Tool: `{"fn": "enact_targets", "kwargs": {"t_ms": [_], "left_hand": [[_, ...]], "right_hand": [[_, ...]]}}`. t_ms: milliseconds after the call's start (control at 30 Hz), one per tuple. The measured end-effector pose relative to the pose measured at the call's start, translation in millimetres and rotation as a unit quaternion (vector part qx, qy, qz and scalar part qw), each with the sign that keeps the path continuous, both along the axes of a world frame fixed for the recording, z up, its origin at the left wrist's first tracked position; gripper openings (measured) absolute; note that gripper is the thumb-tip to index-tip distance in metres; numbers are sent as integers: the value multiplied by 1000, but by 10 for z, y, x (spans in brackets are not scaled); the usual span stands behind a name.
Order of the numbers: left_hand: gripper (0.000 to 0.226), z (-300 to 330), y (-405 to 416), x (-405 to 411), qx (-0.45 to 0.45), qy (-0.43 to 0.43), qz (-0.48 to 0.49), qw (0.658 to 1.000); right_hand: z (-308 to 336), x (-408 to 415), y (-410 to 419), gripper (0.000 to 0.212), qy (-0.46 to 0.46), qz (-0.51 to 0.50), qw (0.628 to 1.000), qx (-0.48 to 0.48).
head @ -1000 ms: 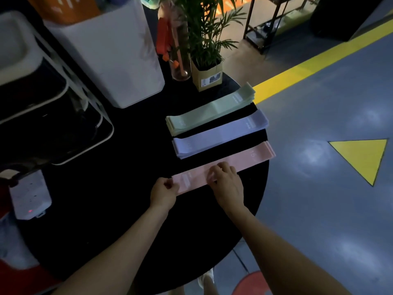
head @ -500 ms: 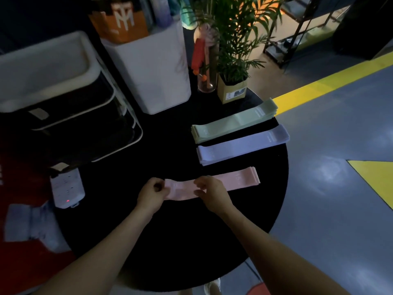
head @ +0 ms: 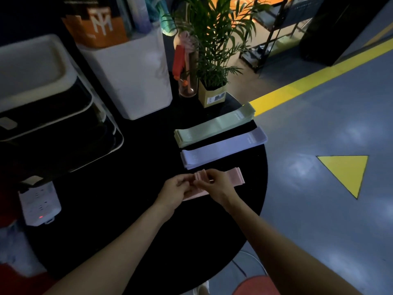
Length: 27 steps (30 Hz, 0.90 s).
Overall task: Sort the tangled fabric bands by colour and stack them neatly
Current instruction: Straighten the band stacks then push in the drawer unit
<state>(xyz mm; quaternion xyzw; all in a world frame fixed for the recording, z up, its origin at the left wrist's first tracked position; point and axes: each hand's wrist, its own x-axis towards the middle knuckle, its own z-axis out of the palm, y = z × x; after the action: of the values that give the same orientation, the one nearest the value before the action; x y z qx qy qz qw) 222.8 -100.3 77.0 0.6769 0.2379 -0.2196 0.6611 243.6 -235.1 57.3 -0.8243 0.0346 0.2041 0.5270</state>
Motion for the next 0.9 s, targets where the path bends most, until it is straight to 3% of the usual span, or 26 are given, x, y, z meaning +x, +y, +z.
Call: {"fn": "enact_targets", "kwargs": {"t_ms": [100,267,367,533,633,800,900], "left_hand": [[27,-57,-106,34,10,-7,-39,999],[19,-301,-79,43,211,-35,-40,976],[30,-469,-60,20,272,-3,-23,962],[44,-605,-148,77,267,19,-9,964],[37,-625,-207,85,252,24,-21,967],[24,-691,-212,96,254,33,-36,966],[20,-687,-205,118,250,34,-52,966]], "right_hand": [[-68,8,-92,23,-23,-44,998,-48],[-93,61,-333,24,-10,-90,989,-116],[-189,104,-470,27,-17,-108,985,-133],[-381,128,-643,31,-23,-131,972,-195],[-451,120,-733,19,-19,-147,967,-208],[-509,101,-856,36,-6,-176,967,-186],[-512,89,-894,32,21,-161,976,-147]]}}
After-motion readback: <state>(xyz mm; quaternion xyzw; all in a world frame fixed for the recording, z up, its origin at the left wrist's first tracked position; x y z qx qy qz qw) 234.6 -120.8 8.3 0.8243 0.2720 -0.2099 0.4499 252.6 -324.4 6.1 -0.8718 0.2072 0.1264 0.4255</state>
